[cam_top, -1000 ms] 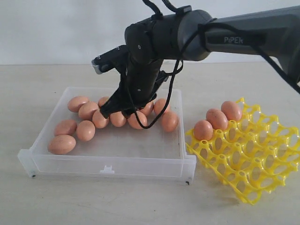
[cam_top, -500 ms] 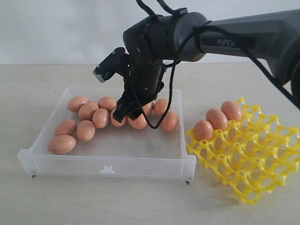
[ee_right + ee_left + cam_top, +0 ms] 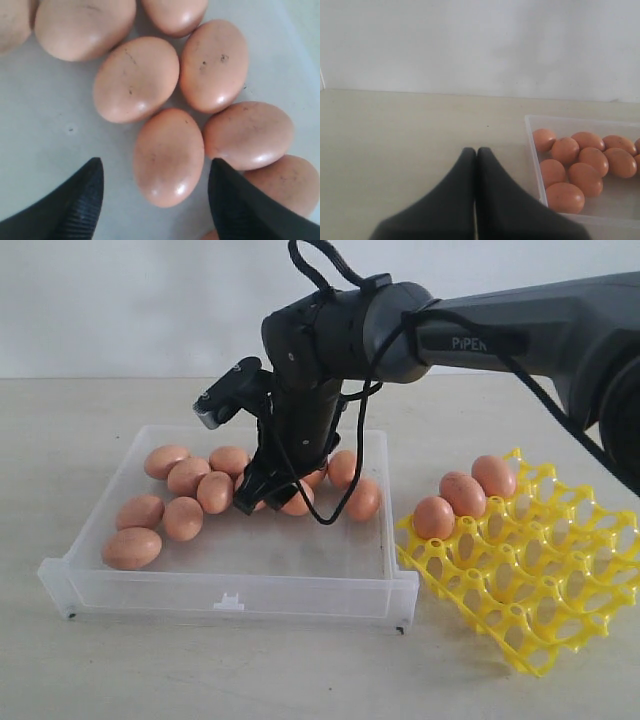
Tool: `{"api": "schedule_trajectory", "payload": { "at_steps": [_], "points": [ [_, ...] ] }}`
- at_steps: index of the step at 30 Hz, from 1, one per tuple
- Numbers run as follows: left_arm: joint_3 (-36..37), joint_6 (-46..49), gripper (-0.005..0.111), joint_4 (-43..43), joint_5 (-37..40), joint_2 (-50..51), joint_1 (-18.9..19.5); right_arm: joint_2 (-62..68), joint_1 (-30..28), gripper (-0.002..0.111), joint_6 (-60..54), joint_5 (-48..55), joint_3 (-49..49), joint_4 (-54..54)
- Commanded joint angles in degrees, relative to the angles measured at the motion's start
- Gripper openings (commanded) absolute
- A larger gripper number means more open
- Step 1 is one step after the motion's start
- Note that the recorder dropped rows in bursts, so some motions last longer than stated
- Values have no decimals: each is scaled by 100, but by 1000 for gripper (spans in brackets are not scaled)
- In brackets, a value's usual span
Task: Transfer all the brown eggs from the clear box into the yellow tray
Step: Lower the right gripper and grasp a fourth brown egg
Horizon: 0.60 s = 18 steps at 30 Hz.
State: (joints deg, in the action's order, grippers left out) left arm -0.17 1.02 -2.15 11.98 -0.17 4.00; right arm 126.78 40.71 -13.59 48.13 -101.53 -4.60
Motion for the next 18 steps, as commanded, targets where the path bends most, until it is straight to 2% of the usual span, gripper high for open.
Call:
{"api": "schedule_trajectory", "payload": {
  "at_steps": [1,18],
  "points": [
    [17,13,-4,12,-34,17,4,53,-5,58,-93,-53,-41,93],
    [17,13,-4,12,-34,17,4,446,-5,58,-365,-262,-41,543]
  ]
}}
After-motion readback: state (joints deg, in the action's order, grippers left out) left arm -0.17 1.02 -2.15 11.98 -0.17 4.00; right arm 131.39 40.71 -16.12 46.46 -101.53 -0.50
